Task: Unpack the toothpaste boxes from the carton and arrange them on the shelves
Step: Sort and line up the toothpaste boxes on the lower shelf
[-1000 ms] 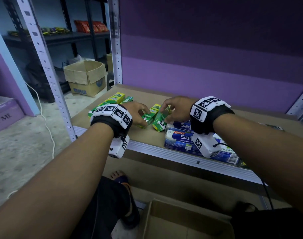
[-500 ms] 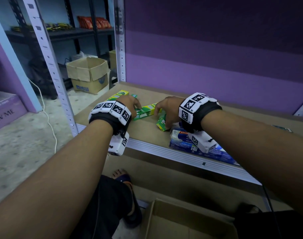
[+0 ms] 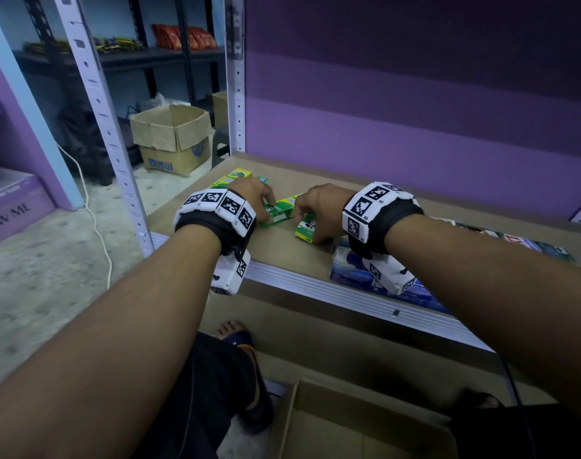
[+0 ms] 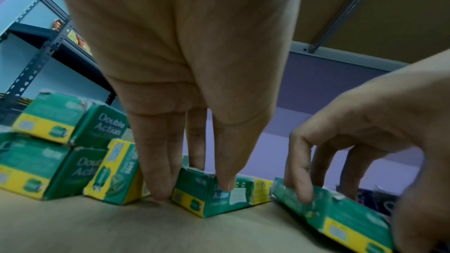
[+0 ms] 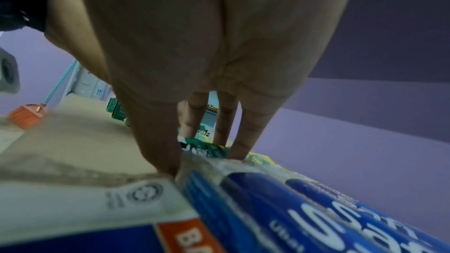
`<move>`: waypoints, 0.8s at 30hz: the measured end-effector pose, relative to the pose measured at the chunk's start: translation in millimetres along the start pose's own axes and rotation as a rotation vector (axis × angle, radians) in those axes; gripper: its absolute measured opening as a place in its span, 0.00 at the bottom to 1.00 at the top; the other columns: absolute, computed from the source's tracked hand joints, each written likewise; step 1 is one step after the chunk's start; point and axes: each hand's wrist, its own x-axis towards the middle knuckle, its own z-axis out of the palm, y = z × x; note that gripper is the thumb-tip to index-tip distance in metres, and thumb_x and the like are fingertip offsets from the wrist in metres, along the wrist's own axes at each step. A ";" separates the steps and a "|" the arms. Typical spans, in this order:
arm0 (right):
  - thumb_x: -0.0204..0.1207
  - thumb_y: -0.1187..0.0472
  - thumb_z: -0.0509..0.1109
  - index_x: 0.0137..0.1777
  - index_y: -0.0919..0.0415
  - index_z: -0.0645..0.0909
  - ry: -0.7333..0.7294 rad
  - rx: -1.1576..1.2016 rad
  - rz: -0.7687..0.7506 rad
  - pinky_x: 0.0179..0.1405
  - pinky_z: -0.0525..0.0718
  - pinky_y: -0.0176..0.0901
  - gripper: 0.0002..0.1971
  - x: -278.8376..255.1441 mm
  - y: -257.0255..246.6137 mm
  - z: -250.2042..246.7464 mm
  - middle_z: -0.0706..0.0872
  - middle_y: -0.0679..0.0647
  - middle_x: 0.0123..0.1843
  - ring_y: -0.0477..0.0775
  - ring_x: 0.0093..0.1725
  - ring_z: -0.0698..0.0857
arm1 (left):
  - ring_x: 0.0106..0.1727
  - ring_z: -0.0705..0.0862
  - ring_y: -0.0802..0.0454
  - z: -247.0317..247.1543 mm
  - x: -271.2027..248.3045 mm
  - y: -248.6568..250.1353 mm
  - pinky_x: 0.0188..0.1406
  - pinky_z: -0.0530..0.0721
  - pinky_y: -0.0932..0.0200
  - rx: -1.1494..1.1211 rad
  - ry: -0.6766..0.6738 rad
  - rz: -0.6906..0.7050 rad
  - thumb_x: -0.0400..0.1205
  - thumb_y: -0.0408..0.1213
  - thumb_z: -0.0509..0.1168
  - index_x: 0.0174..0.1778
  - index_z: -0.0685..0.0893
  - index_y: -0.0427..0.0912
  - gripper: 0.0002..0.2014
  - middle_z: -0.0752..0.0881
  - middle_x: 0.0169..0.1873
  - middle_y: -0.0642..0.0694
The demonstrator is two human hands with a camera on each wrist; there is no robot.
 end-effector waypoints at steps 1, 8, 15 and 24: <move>0.70 0.61 0.77 0.64 0.51 0.81 0.023 0.020 -0.004 0.56 0.83 0.43 0.21 -0.4 1.0 -0.4 0.83 0.55 0.63 0.57 0.60 0.82 | 0.63 0.83 0.45 0.4 -0.5 0.6 0.63 0.80 0.55 -0.006 0.004 0.002 0.77 0.40 0.75 0.66 0.85 0.46 0.21 0.87 0.60 0.44; 0.74 0.59 0.75 0.62 0.52 0.82 0.265 0.306 0.024 0.52 0.76 0.36 0.16 -8.6 25.7 -9.4 0.86 0.50 0.62 0.54 0.58 0.84 | 0.63 0.83 0.44 0.3 -0.3 3.4 0.64 0.80 0.53 0.011 0.004 0.005 0.76 0.36 0.76 0.66 0.84 0.45 0.21 0.87 0.60 0.43; 0.77 0.58 0.75 0.59 0.57 0.80 0.570 0.839 0.282 0.61 0.86 0.52 0.12 3.0 63.0 -14.8 0.88 0.52 0.58 0.57 0.55 0.88 | 0.66 0.82 0.45 -2.9 -0.4 0.9 0.67 0.78 0.54 0.046 -0.047 0.039 0.77 0.32 0.73 0.69 0.84 0.45 0.22 0.86 0.63 0.44; 0.82 0.60 0.70 0.52 0.54 0.76 0.623 1.229 0.365 0.49 0.91 0.61 0.05 9.7 72.8 -21.1 0.81 0.55 0.56 0.64 0.52 0.90 | 0.68 0.82 0.49 -7.4 4.1 -7.9 0.68 0.78 0.57 -0.007 -0.126 0.127 0.77 0.24 0.71 0.69 0.83 0.44 0.24 0.85 0.65 0.44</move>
